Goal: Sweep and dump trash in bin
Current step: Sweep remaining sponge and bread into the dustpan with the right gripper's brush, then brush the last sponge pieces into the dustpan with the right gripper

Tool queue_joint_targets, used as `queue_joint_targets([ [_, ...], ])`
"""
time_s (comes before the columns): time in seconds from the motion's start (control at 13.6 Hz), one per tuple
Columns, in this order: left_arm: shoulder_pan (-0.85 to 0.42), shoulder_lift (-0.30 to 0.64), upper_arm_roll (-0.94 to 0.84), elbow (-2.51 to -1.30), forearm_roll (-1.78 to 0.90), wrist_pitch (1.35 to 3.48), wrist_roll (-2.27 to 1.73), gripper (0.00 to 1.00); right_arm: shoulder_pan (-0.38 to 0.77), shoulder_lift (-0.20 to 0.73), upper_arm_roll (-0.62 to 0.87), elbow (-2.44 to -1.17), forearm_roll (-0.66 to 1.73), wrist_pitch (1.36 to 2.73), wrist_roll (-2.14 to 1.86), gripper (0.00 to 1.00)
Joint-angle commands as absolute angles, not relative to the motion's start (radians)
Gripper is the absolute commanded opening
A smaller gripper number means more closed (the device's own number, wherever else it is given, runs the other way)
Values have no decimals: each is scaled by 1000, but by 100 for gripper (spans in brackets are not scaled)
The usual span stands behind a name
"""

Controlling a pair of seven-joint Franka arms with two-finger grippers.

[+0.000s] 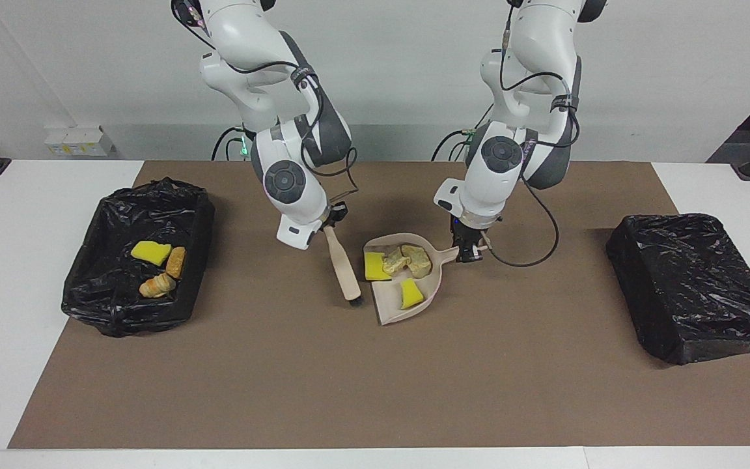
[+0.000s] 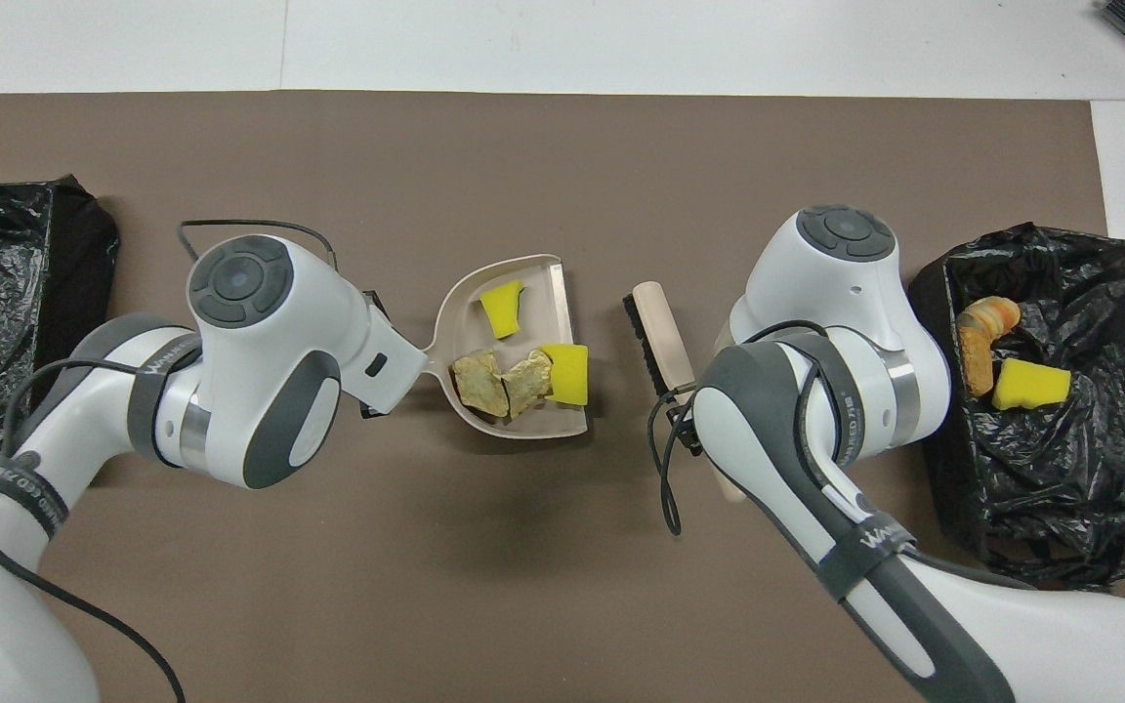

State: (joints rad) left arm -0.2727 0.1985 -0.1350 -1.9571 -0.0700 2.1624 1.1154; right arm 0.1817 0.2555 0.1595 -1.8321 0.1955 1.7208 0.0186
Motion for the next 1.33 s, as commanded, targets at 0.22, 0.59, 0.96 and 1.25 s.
queue_joint_targets([
  [0.22, -25, 74, -132, -1934, -161, 2000, 1428, 0, 237, 177, 178, -1824, 149, 1655, 312, 0],
  [0.59, 178, 58, -130, -1922, -149, 1999, 1522, 0, 395, 92, 179, -1925, 187, 1741, 434, 0],
  [0.96, 57, 118, -135, -1977, -28, 2069, 1416, 0, 437, 124, 178, -1962, 206, 1798, 449, 0],
  [1.25, -93, 135, -135, -2078, -28, 2204, 1191, 0, 462, 209, 179, -1960, 193, 1848, 486, 0],
])
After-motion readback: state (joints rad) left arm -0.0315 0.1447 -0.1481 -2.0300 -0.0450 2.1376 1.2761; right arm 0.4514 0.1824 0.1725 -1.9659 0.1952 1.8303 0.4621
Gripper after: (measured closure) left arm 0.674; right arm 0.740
